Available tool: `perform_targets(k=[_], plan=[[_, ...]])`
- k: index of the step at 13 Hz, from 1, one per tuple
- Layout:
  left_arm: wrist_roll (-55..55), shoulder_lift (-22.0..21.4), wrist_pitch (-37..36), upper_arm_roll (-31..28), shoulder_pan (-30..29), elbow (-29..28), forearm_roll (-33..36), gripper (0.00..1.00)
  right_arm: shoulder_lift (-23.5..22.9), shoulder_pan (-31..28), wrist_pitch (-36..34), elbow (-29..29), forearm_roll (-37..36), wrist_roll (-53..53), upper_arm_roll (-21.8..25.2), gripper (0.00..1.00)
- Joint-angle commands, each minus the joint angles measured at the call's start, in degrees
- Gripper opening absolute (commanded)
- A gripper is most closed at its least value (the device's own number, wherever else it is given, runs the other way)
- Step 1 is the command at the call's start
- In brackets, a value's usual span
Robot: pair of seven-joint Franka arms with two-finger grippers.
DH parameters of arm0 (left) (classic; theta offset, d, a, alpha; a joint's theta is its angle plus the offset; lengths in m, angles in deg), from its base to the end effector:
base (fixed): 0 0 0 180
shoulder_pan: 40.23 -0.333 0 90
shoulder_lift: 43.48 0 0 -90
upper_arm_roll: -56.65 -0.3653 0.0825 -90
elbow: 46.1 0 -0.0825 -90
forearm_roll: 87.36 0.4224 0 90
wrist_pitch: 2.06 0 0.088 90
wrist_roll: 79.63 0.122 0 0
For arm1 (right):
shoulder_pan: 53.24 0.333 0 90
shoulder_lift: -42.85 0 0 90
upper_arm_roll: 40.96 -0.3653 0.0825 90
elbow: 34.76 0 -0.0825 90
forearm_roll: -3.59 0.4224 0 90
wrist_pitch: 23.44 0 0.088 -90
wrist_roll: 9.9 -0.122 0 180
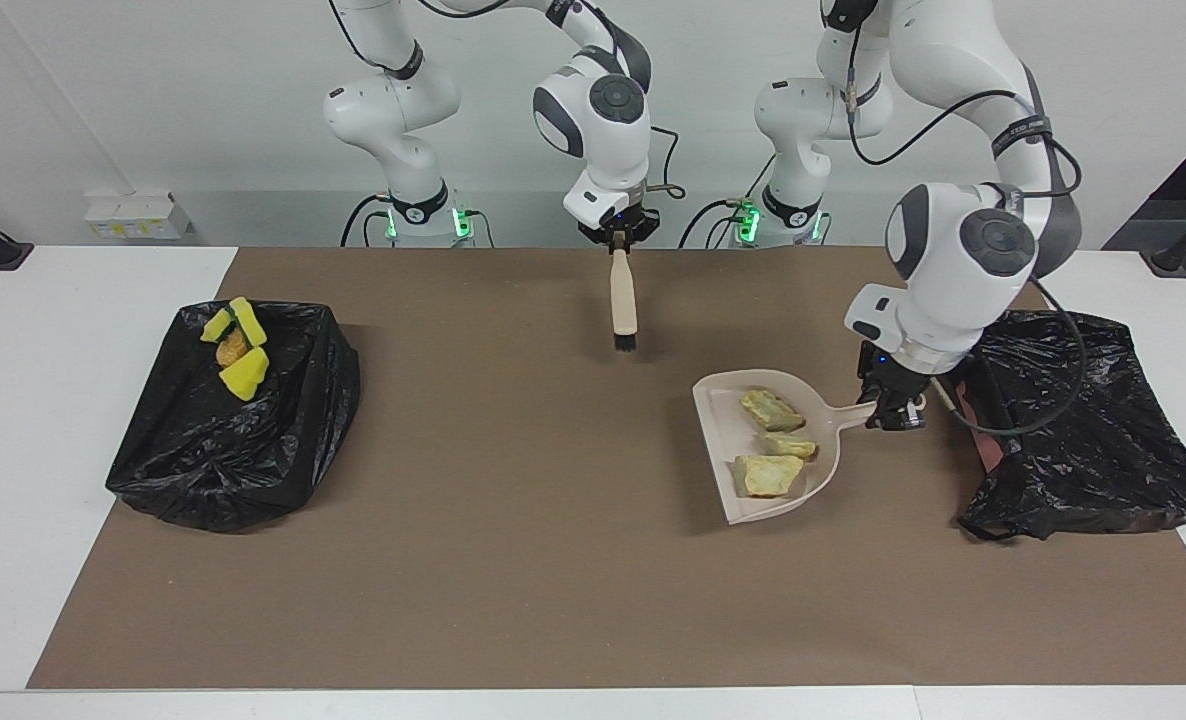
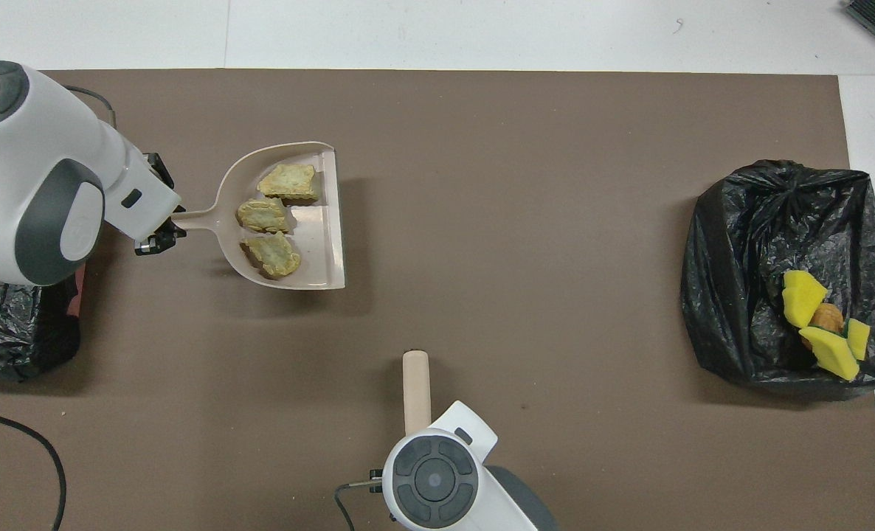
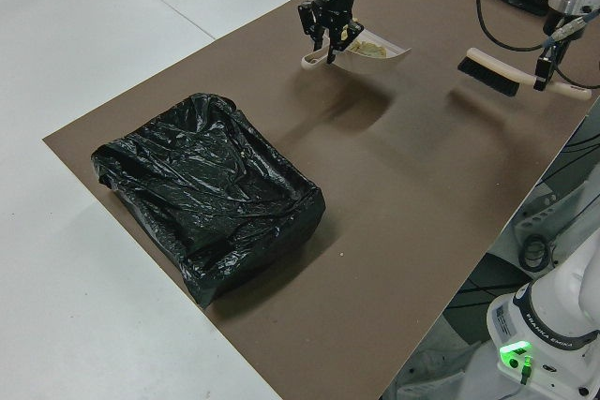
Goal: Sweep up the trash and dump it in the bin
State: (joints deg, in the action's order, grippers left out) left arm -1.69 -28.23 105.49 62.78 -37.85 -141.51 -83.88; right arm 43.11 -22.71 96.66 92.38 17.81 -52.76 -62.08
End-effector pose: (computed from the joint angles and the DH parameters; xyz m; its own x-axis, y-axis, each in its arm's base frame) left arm 0.6753 -0.0892 0.4662 0.0442 -0.9983 -0.0392 -0.9979 -0.0459 0.0456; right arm 0.3246 0.4347 0.3809 0.9734 0.0215 -0.2282 0.0093 -0.9985 -0.0541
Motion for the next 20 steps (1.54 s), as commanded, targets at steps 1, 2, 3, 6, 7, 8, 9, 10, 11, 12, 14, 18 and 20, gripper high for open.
perform_targets(k=[1,2,3,6,7,8,9,10,11,12,14,18,20], plan=[[5.98,-0.04,-6.10,-0.07,-3.34,4.61,-0.24,0.00,-0.61,0.49,3.82,2.76,-1.21,-1.09,0.11,0.00],[9.05,-0.04,-8.04,-0.24,-5.18,5.67,-0.06,0.00,-0.70,1.45,4.61,3.11,-1.21,-1.00,0.11,0.00],[12.47,-0.04,-9.10,-0.33,-7.03,6.72,0.03,0.00,-0.78,1.46,5.14,3.64,-1.21,-1.00,0.11,0.02],[20.83,0.13,-10.96,-0.42,-13.09,8.40,2.66,0.00,-3.68,1.46,8.21,3.73,-1.21,-0.48,0.11,0.22],[24.16,0.13,-11.05,-0.42,-15.55,8.93,2.66,0.00,-4.82,1.46,9.26,3.73,-1.21,-0.39,0.11,0.31],[27.50,0.48,-10.96,-0.42,-18.27,9.63,2.67,0.00,-5.26,1.12,9.88,3.47,-1.21,-0.04,0.19,0.44],[29.01,0.66,-10.87,-0.07,-20.64,11.12,2.84,0.00,-6.05,0.94,9.80,2.77,-1.30,0.23,0.28,0.57],[30.33,0.75,-10.52,0.02,-22.93,12.35,4.67,0.00,-6.49,0.85,9.80,1.81,-1.56,0.23,0.54,0.92],[30.70,0.83,-9.83,-0.07,-24.34,13.23,7.12,0.00,-7.28,0.85,9.80,0.67,-3.39,0.05,0.63,1.00],[30.53,0.83,-8.95,-0.07,-25.93,13.76,8.97,0.00,-7.64,0.06,9.89,-0.74,-5.32,-0.38,0.64,1.00],[30.52,1.01,-3.34,-0.50,-28.74,13.86,13.28,0.00,-8.43,-2.30,9.89,-3.64,-7.00,-0.39,0.72,1.00],[29.56,1.19,2.39,-1.56,-27.70,13.33,29.52,0.00,-6.33,-9.68,9.80,-6.37,-11.83,-0.04,0.81,1.00],[28.77,1.10,5.12,-1.65,-27.53,13.15,36.90,0.00,-5.62,-14.77,9.54,-8.82,-14.64,0.75,0.64,1.00]])
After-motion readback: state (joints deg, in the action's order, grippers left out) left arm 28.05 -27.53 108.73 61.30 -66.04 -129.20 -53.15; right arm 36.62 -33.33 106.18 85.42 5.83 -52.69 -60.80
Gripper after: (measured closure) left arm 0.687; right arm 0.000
